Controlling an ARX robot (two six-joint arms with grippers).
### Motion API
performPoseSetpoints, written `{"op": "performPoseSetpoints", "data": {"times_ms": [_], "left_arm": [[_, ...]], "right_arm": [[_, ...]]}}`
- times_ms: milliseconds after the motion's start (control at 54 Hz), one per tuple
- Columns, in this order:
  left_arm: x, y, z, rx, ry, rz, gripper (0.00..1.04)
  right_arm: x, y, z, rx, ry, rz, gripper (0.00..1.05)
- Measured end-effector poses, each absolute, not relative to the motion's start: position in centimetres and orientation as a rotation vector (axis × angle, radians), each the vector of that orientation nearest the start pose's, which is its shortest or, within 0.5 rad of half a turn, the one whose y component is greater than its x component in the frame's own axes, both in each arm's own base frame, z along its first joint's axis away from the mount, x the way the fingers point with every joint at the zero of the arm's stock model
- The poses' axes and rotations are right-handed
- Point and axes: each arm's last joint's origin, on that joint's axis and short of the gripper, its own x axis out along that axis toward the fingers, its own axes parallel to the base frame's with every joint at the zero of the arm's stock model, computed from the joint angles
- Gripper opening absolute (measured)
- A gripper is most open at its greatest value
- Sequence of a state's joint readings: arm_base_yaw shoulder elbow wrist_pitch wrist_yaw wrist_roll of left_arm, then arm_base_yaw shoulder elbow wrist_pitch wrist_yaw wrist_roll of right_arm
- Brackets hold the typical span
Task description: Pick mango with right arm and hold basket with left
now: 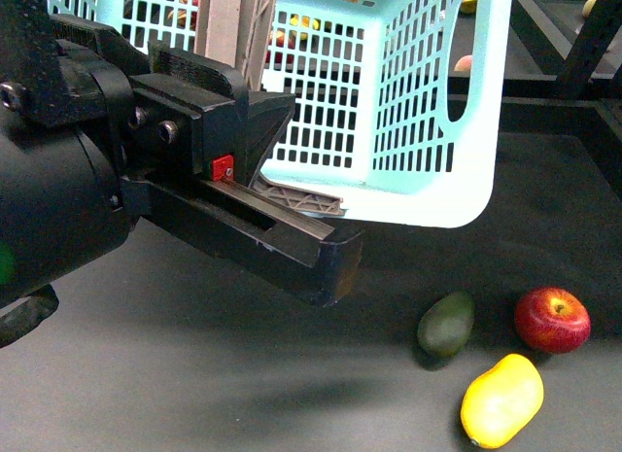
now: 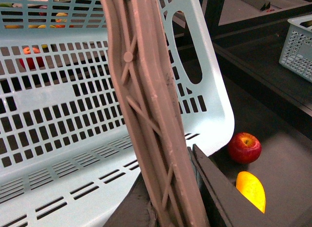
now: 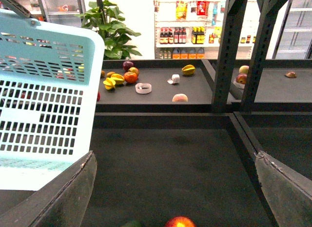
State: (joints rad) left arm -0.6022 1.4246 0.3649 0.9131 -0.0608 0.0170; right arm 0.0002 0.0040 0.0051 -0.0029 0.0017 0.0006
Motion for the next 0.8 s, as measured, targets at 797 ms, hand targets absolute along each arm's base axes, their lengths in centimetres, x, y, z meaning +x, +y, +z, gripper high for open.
{"op": "performPoseSetpoints", "data": {"times_ms": [797], "left_arm": [[20.6,-14.0,16.6,0.063,0.136,-0.539,0.15]], "right_arm": [[10.8,-0.5,15.9,-0.137,0.341,-0.281,0.97]]}}
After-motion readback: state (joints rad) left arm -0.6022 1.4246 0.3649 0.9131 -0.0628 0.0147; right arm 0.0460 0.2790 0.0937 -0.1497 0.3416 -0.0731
